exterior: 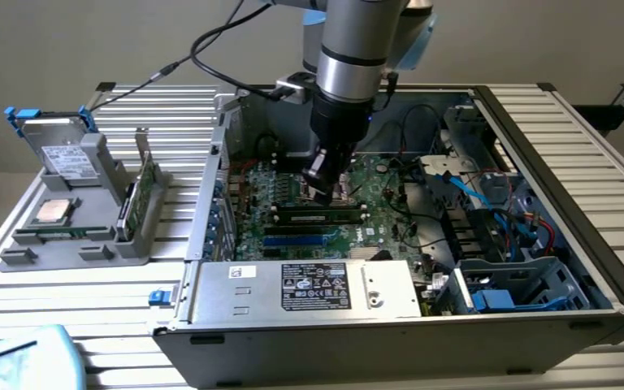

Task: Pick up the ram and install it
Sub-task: 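Press down the ram until it locks into place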

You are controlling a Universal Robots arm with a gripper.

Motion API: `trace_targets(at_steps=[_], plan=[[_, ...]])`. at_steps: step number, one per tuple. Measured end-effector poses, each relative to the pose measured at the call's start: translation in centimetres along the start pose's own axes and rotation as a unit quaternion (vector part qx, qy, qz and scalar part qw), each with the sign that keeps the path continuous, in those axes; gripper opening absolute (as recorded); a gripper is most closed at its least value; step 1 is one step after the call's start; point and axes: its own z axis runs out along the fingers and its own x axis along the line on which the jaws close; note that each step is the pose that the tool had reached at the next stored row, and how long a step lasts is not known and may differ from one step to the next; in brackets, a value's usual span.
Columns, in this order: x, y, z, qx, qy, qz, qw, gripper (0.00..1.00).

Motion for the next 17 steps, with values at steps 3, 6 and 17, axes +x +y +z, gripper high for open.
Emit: trace_targets(at_steps=[3, 6, 17], plan=[[0.0, 0.0, 0.0, -0.002, -0.0013, 0.019, 0.9998, 0.1], [0.0, 0.0, 0.0, -0.0037, -0.0027, 0.038, 0.9993, 0.1], [0.0, 0.0, 0.0, -0.0084, -0.009, 0.105, 0.9944, 0.1]])
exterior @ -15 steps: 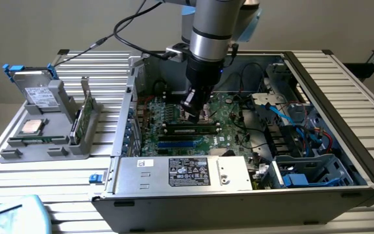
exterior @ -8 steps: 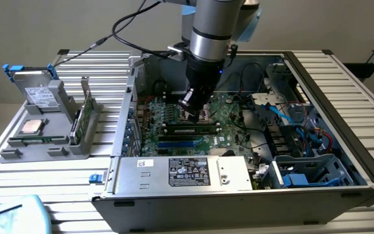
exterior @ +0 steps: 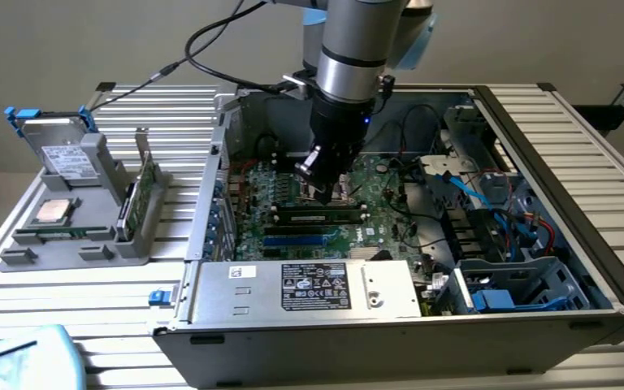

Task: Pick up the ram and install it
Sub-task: 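Press down the ram until it locks into place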

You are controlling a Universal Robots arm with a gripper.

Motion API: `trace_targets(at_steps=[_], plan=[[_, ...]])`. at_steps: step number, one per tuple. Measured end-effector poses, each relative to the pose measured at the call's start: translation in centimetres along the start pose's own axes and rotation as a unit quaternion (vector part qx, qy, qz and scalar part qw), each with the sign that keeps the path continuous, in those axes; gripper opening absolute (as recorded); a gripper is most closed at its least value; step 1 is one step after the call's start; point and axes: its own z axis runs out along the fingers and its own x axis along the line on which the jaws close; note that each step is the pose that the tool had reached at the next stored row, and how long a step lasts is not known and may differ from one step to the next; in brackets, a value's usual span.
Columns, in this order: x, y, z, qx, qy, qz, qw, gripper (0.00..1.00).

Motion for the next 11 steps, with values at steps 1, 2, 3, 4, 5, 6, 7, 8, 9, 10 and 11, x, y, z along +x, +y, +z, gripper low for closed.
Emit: trace_targets(at_steps=[1, 2, 3, 4, 5, 6, 7, 8, 9, 10, 11], plan=[[0.0, 0.0, 0.0, -0.0004, -0.0006, 0.006, 1.0, 0.1], [0.0, 0.0, 0.0, -0.0007, -0.0013, 0.012, 0.9999, 0.1], [0.0, 0.0, 0.0, -0.0011, -0.0019, 0.018, 0.9998, 0.1], [0.0, 0.0, 0.0, -0.0014, -0.0025, 0.024, 0.9997, 0.1], [0.0, 0.0, 0.0, -0.0018, -0.0032, 0.03, 0.9995, 0.1], [0.0, 0.0, 0.0, -0.0021, -0.0038, 0.036, 0.9993, 0.1], [0.0, 0.0, 0.0, -0.0025, -0.0045, 0.042, 0.9991, 0.1], [0.0, 0.0, 0.0, -0.0028, -0.0051, 0.048, 0.9988, 0.1], [0.0, 0.0, 0.0, -0.0031, -0.0059, 0.054, 0.9985, 0.1], [0.0, 0.0, 0.0, -0.0034, -0.0066, 0.06, 0.9982, 0.1], [-0.01, -0.01, 0.0, -0.0036, -0.0074, 0.066, 0.9978, 0.1]])
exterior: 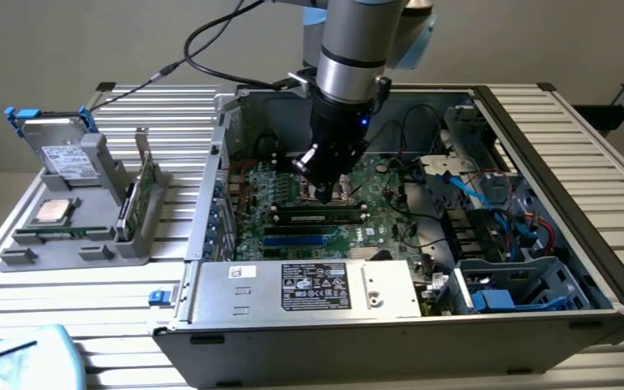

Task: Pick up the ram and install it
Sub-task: 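Press down the ram until it locks into place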

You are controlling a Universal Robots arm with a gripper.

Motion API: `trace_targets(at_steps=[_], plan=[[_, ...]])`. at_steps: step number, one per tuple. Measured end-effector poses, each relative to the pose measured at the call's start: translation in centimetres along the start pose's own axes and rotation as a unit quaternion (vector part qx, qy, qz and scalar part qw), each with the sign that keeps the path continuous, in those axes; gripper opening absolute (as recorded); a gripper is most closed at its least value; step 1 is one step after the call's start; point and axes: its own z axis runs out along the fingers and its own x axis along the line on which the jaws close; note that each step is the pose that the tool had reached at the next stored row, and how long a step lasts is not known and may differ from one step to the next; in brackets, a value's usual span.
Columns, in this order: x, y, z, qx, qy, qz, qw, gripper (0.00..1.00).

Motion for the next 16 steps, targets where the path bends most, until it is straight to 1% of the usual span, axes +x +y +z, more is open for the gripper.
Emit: trace_targets(at_steps=[4, 8, 12, 16], plan=[[0.01, 0.0, 0.0, -0.0008, -0.0033, 0.024, 0.9997, 0.1], [0.01, 0.0, 0.0, -0.0013, -0.007, 0.046, 0.9989, 0.1], [0.0, 0.0, 0.01, -0.0016, -0.0113, 0.069, 0.9975, 0.1], [0.0, 0.0, 0.02, -0.0019, -0.0156, 0.092, 0.9957, 0.1]])
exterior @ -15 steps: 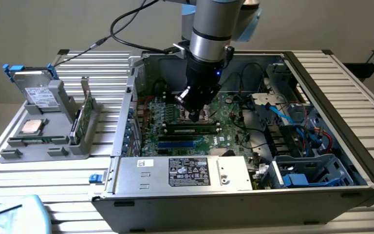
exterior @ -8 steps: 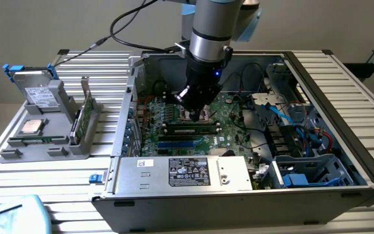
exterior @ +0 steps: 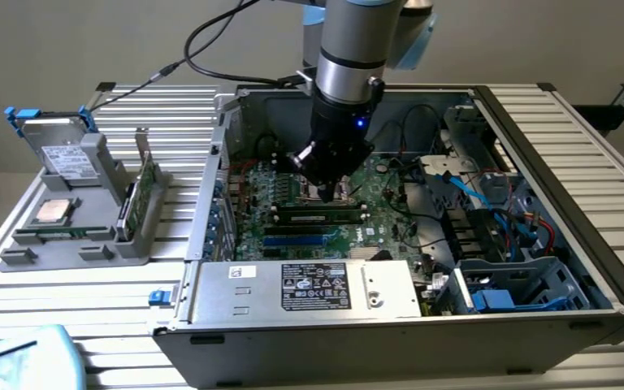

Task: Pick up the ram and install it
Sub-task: 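Press down the ram until it locks into place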

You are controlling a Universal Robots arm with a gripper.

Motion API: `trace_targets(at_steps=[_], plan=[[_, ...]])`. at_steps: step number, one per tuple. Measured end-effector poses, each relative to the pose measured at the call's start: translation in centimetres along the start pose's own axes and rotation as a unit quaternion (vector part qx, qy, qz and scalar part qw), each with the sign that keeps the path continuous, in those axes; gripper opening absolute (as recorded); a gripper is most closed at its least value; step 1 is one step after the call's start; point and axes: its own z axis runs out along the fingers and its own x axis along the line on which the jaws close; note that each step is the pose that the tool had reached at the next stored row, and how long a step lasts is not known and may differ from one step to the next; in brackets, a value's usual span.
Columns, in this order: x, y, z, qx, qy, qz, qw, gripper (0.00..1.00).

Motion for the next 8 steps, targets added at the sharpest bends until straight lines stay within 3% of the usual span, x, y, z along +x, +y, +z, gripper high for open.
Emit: trace_targets(at_steps=[4, 8], plan=[[0.0, 0.0, 0.0, -0.0007, -0.0033, 0.023, 0.9997, 0.1], [0.01, 0.0, 0.0, -0.0023, -0.0041, 0.047, 0.9989, 0.1]])
